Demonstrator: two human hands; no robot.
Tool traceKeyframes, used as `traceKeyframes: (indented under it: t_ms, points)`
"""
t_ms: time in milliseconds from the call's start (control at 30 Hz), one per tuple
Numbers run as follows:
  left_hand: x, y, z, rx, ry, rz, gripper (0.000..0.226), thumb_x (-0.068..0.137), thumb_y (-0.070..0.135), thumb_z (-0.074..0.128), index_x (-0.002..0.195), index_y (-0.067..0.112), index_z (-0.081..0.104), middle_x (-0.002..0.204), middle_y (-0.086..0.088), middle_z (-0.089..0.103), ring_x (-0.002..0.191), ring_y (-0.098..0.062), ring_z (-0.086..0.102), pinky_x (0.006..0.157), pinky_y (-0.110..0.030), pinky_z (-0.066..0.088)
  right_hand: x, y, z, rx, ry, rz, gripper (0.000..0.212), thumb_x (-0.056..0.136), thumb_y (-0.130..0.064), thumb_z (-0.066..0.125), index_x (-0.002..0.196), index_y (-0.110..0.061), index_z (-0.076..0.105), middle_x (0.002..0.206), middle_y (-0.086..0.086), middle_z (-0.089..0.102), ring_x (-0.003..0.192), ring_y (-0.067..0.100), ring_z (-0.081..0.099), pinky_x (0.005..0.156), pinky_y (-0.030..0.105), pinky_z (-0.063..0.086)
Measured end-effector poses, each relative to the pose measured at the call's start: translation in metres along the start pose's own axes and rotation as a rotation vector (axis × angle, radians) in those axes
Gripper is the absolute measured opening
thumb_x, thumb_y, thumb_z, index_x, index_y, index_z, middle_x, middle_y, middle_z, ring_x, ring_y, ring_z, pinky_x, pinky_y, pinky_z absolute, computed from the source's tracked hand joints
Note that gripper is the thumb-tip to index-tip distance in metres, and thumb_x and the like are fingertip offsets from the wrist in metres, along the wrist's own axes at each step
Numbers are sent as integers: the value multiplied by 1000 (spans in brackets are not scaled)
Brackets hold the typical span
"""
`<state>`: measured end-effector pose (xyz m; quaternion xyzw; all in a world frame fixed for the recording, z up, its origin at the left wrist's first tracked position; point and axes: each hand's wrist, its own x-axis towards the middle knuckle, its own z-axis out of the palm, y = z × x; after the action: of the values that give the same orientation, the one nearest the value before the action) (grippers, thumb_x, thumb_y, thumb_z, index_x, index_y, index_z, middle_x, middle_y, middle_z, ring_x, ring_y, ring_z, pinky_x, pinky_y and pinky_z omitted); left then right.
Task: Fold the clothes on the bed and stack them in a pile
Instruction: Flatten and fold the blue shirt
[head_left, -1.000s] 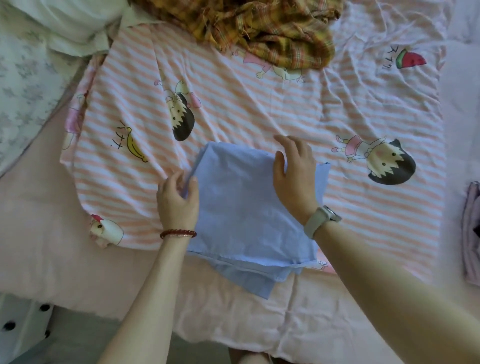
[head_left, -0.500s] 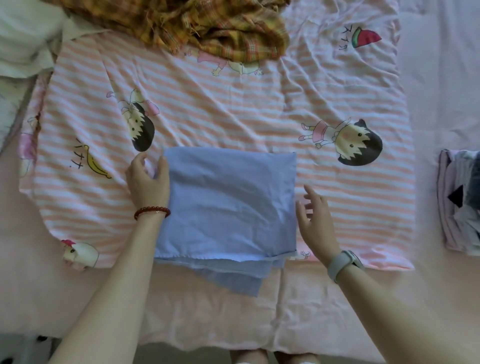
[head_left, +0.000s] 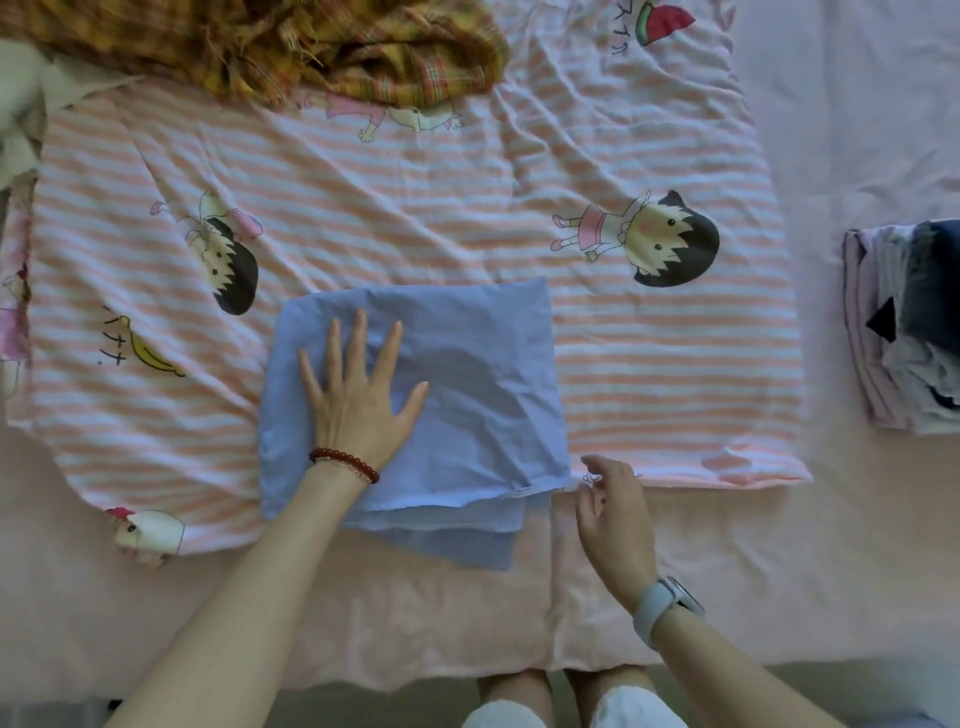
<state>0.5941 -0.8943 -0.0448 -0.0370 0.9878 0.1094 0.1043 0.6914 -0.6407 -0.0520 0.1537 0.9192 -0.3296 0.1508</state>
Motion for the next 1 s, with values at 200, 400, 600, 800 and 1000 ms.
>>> traceKeyframes:
  t_ms: [200, 400, 600, 800, 1000]
  points:
    - [-4, 29, 10, 12, -87, 74, 74, 87, 52, 50, 146, 35, 8, 157, -3, -3, 144, -28, -7, 110, -58, -5, 5, -9, 4, -138, -103, -333, 23, 71, 10, 66, 91, 1, 64, 94, 16, 61, 81, 36, 60, 67, 33, 48]
    - [7, 25, 21, 2, -154, -1, 74, 87, 55, 45, 146, 40, 4, 157, -1, -9, 144, -24, -11, 111, -57, -6, 7, -3, 3, -133, 6, -281, 19, 67, 10, 69, 71, -3, 56, 65, 10, 55, 59, 30, 54, 51, 34, 41]
    - [9, 27, 24, -57, -149, -35, 69, 89, 51, 44, 146, 41, 5, 157, -2, -7, 144, -22, -9, 113, -55, -4, -6, 3, 4, 181, 134, 101, 25, 82, -3, 63, 79, -17, 42, 63, -1, 53, 57, 31, 52, 54, 38, 40]
    - [9, 29, 13, -95, -110, -48, 68, 90, 43, 51, 147, 32, 15, 157, -8, 1, 144, -25, -2, 114, -54, 2, -31, 25, 15, -55, -199, 171, 20, 89, -16, 52, 109, -20, 52, 94, -8, 64, 82, 20, 63, 64, 28, 40]
    - [-10, -11, 0, -106, 171, -229, 69, 86, 37, 62, 145, 21, 30, 154, -18, 15, 142, -37, 9, 109, -62, 6, 23, -10, -8, 357, 46, 72, 42, 91, -18, 56, 131, -17, 43, 119, 0, 48, 107, 17, 49, 95, 37, 44]
